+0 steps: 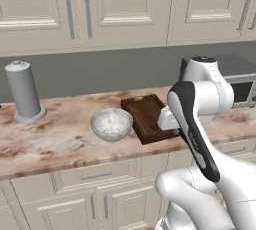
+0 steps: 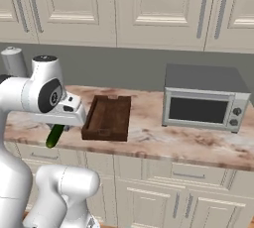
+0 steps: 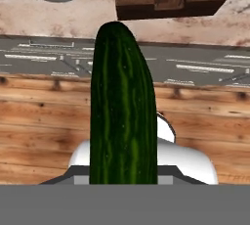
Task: Place the two vegetables and bowl onto the tray for setting up a vegetable dip station.
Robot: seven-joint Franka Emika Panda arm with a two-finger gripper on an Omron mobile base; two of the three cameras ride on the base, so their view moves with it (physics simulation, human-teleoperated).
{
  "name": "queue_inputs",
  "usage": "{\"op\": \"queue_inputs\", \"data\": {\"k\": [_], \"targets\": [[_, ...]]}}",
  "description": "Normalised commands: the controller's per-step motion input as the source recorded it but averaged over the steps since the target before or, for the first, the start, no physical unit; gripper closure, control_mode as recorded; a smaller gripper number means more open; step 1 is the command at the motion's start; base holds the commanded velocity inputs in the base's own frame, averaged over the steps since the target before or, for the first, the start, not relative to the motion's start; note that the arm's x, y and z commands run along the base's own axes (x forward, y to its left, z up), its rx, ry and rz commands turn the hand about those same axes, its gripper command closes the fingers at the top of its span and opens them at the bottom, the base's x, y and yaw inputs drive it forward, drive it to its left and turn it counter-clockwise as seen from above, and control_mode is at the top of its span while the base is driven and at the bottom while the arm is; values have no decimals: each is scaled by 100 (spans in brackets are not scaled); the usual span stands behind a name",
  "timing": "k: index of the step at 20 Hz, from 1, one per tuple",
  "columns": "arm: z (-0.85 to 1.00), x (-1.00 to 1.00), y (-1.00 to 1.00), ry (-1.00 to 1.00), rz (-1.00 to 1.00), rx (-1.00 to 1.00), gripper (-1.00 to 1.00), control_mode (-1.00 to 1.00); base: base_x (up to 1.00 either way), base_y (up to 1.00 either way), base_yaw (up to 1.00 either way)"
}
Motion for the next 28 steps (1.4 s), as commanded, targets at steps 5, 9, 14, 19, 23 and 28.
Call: {"op": "queue_inputs", "data": {"k": [5,9,14,19,23,28], "targets": [[0,0,0,0,0,0,100,100,46,-14,0],[0,0,0,0,0,0,100,100,37,-24,0],[0,0,0,0,0,0,100,100,37,-23,1],[0,0,0,0,0,0,100,100,46,-21,8],[0,0,0,0,0,0,100,100,44,-18,12],[0,0,0,0,0,0,100,100,18,-10,4]]}}
